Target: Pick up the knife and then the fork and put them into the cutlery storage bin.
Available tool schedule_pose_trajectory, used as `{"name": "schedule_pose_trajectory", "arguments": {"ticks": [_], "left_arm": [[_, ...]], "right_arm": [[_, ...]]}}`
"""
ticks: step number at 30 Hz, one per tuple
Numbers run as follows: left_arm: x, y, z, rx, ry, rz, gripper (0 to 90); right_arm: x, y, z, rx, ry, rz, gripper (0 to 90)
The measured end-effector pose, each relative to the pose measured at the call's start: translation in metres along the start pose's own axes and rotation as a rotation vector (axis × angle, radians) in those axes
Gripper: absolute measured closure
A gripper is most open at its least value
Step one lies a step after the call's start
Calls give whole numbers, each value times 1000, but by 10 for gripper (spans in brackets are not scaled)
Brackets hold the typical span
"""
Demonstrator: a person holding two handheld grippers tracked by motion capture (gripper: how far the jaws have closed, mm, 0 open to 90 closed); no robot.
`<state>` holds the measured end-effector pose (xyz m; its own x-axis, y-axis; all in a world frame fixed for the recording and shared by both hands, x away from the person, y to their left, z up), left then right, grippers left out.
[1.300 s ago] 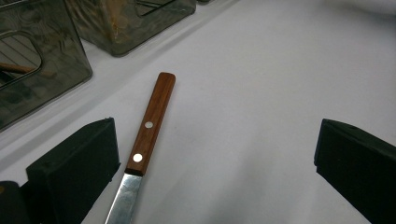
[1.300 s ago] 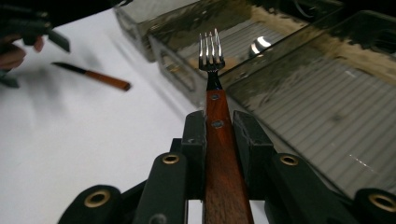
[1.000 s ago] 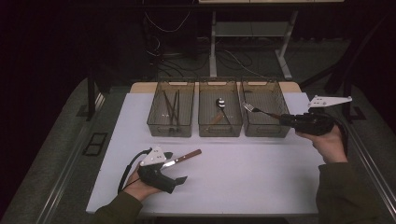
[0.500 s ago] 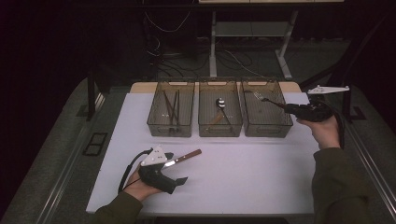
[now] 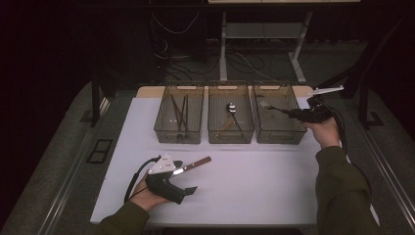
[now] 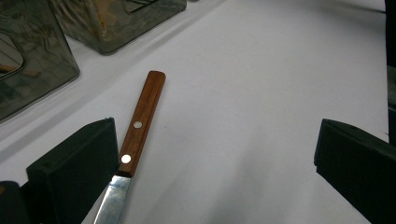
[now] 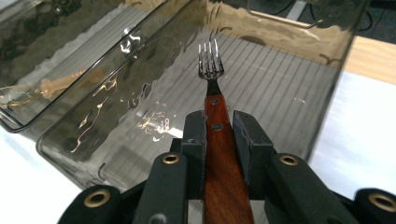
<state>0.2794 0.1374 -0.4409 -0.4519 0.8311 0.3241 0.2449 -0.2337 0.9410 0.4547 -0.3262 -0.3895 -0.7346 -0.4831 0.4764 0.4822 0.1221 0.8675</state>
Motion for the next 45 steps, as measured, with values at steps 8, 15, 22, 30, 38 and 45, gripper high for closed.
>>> {"name": "schedule_pose_trajectory", "arguments": {"ticks": [8, 15, 22, 30, 38, 45], "left_arm": [[0, 0, 0, -1, -5, -5, 0], [0, 0, 0, -3, -5, -3, 0], [0, 0, 0, -1, -2, -4, 0], [2, 0, 3, -4, 7, -3, 0], [3, 0, 8, -8, 32, 10, 13], [4, 2, 14, -8, 43, 19, 119]], "right_arm": [[-19, -6, 5, 1, -5, 47, 754], [-21, -8, 4, 10, -26, 53, 746], [-15, -6, 3, 14, -30, 20, 555], [13, -6, 15, 17, 49, -45, 367], [42, -16, 46, 90, 121, -86, 256], [57, -40, 69, 99, 173, -118, 201]]}}
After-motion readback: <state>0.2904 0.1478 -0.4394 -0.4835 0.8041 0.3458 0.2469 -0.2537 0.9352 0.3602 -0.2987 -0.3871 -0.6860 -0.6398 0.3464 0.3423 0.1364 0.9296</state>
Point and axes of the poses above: each handheld gripper's, and its own axes: x roughly backward along the jaws, y roughly out of its top, z roughly to its left, the point moved 2 cm from there along -x, roughly forward along the jaws, and after that the axes turned 14 degrees about -z, right-handed, at the moved point
